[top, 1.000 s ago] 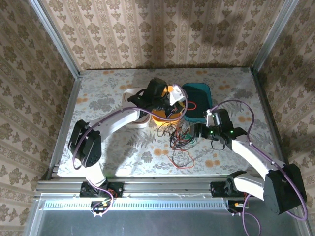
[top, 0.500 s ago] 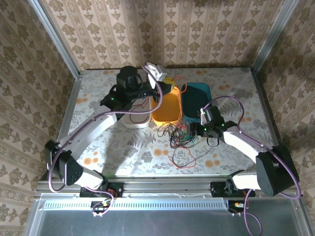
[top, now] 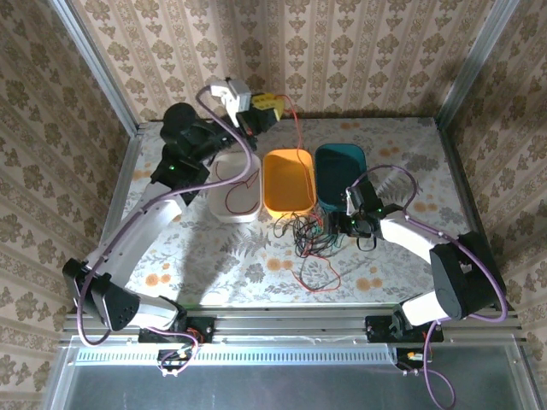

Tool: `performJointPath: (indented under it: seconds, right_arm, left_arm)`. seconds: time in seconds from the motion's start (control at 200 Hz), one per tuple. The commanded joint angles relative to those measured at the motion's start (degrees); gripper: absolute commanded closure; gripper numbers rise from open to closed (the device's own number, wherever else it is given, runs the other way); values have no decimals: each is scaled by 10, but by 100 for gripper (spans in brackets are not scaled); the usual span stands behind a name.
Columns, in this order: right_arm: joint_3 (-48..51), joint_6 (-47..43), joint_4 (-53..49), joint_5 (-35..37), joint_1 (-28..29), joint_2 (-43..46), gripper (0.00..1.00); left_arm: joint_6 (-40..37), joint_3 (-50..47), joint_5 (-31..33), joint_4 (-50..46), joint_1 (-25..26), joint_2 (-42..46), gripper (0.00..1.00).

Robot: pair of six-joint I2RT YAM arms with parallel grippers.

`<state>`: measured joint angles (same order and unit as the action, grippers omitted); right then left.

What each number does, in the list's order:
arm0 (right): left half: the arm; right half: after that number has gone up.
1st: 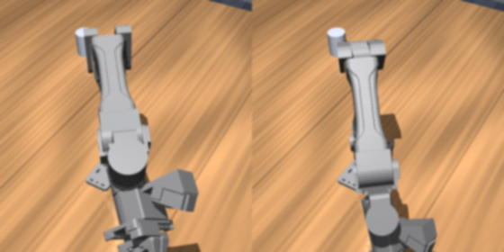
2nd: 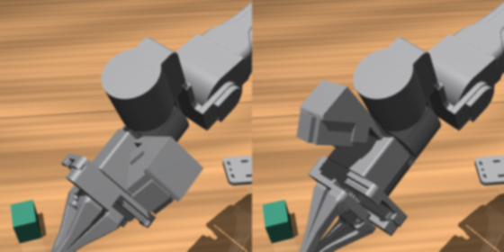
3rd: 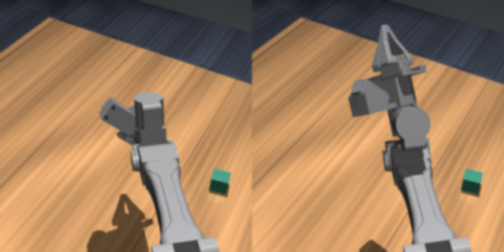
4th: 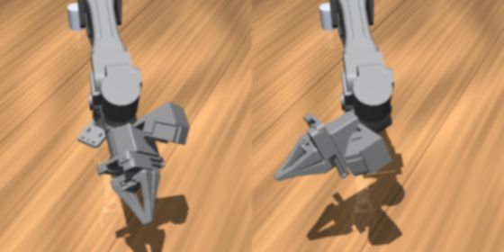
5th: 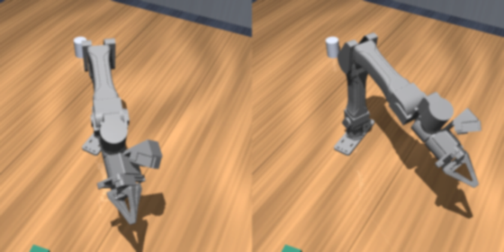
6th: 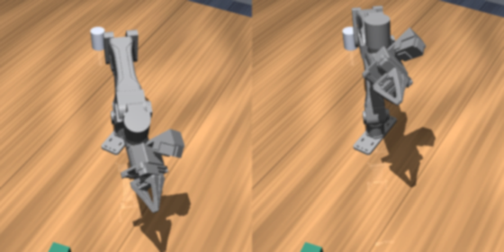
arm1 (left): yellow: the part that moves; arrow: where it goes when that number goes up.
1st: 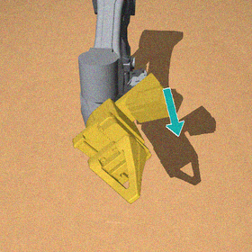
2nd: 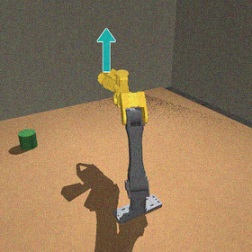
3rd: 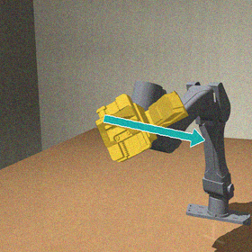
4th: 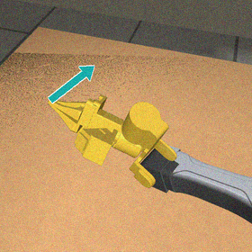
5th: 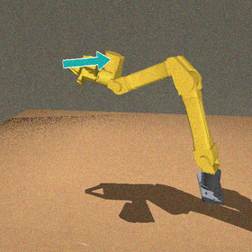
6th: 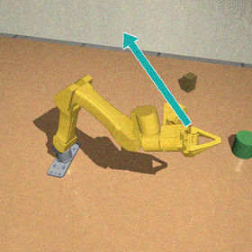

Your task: Untangle the cables

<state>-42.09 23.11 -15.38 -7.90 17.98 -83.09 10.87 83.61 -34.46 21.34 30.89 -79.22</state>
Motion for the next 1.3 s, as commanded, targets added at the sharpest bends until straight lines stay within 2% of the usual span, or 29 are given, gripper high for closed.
performJointPath:
  seconds: [0.0, 0.175, 0.38, 0.535, 0.715, 0.925, 1.07, 1.175, 1.295]
  right_arm:
    - [-9, 13, -11, 21, -6, -10, 19]
    - [-4, 14, -7, 24, -8, -7, 19]
    - [-3, 9, -4, 24, -8, -6, 19]
    - [-2, 5, -3, 23, -8, -6, 19]
    - [2, 4, -1, 23, -8, -1, 19]
    - [6, 4, -4, 24, -8, 8, 19]
    - [11, 0, -13, 27, -8, 22, 19]
    - [15, 0, -20, 31, -8, 30, 19]
    - [14, -3, -24, 32, -8, 29, 19]
  left_arm:
    - [53, 45, 15, 96, -33, 27, 100]
    - [133, 65, 26, 158, -88, 15, 100]
    - [195, 81, 17, 202, -120, -12, 100]
    - [193, 107, 16, 195, -138, -25, 100]
    - [156, 116, 14, 125, -158, -49, 100]
    - [155, 36, 13, 97, -179, -73, 100]
    - [111, -59, 46, 62, -181, -68, 100]
    - [120, -119, 64, 77, -183, -66, 100]
    - [124, -143, 74, 77, -183, -65, 100]
